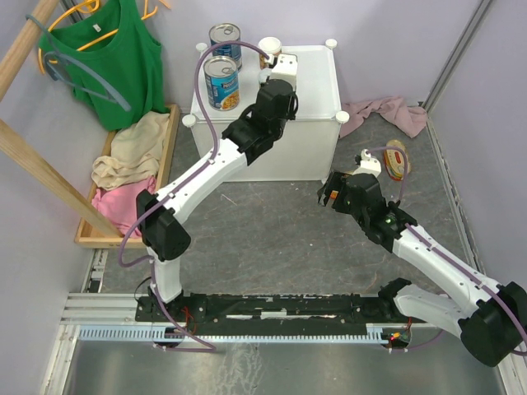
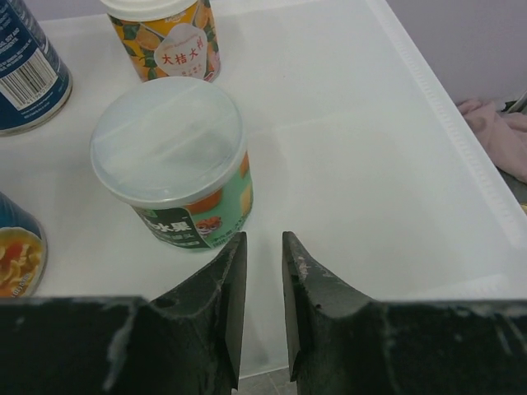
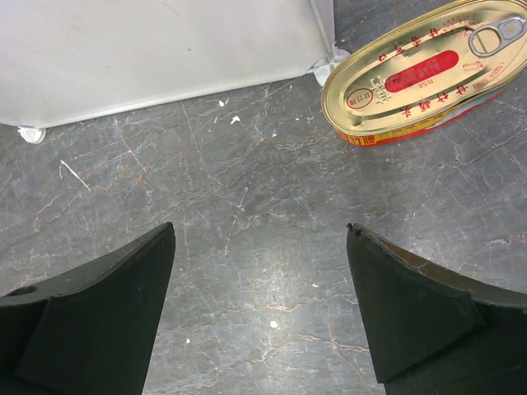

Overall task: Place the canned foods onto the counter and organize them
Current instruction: Place the canned food on the counter, then move the canned food to the center of the board.

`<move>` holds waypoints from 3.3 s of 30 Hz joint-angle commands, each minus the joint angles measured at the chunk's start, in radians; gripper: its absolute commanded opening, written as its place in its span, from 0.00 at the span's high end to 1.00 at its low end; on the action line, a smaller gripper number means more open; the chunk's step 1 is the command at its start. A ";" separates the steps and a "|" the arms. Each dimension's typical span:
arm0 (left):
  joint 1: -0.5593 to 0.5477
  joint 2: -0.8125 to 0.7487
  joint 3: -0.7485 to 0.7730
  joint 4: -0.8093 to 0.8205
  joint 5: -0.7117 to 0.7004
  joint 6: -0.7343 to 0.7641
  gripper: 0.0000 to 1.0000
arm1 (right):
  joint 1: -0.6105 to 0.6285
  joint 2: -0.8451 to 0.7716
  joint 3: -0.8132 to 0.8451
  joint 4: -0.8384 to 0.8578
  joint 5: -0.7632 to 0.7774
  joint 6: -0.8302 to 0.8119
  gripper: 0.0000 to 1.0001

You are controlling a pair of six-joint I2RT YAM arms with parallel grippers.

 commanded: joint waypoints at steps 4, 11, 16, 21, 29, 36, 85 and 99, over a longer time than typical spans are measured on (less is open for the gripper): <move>0.043 -0.001 0.053 0.024 0.046 -0.042 0.70 | -0.003 -0.005 0.006 0.020 0.011 -0.009 0.08; 0.062 0.009 0.057 0.030 0.057 -0.044 0.70 | -0.002 0.002 0.004 0.024 0.012 -0.008 0.08; 0.071 0.014 0.060 0.034 0.061 -0.046 0.70 | -0.003 0.007 0.006 0.026 0.011 -0.008 0.08; 0.077 0.014 0.062 0.032 0.058 -0.049 0.70 | -0.003 0.012 0.009 0.028 0.011 -0.010 0.08; 0.086 0.010 0.059 0.031 0.068 -0.056 0.70 | -0.003 0.006 0.011 0.023 0.011 -0.009 0.08; 0.083 -0.032 0.029 0.036 0.153 -0.096 0.69 | -0.003 -0.001 0.024 -0.006 0.028 -0.015 0.08; -0.442 -0.810 -1.097 0.244 -0.036 -0.316 0.23 | -0.229 0.162 0.135 -0.299 0.250 0.297 0.00; -0.444 -0.837 -1.256 0.361 0.021 -0.335 0.22 | -0.362 0.359 0.255 -0.208 0.106 0.308 0.00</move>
